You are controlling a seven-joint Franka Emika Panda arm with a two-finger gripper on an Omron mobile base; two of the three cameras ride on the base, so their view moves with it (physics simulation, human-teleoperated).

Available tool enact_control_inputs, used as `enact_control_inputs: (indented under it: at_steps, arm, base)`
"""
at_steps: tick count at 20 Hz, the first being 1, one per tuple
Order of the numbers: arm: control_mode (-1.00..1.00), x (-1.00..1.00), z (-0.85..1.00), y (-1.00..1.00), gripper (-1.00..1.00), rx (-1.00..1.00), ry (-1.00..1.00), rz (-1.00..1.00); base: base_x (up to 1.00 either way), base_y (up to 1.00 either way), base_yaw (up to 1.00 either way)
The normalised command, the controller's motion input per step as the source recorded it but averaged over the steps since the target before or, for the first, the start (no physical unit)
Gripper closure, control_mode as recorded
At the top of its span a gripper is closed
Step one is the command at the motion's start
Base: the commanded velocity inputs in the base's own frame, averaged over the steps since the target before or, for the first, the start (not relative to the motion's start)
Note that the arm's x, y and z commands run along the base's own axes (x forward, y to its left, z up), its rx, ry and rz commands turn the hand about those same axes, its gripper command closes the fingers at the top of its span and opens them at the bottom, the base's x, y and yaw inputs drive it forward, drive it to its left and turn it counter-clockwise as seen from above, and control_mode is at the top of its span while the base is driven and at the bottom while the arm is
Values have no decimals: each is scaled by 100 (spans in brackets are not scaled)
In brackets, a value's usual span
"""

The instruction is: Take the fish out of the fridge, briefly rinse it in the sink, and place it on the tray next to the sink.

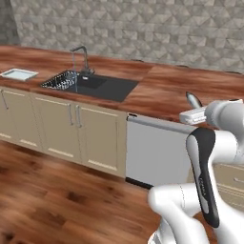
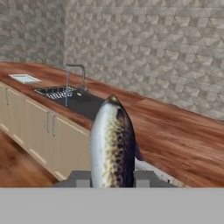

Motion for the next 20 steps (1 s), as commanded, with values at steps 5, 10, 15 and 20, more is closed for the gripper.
enact_control_inputs:
  at_steps: [5,10,15,20]
  arm:
    - [100,0,0,0,100,0,0,0]
    - [100,0,0,0,100,0,0,0]
    - [100,0,0,0,100,0,0,0]
    - [100,0,0,0,100,0,0,0]
  base:
    - [84,100,-12]
    - [99,100,-22]
    - [100,100,-35]
    - [100,100,-45]
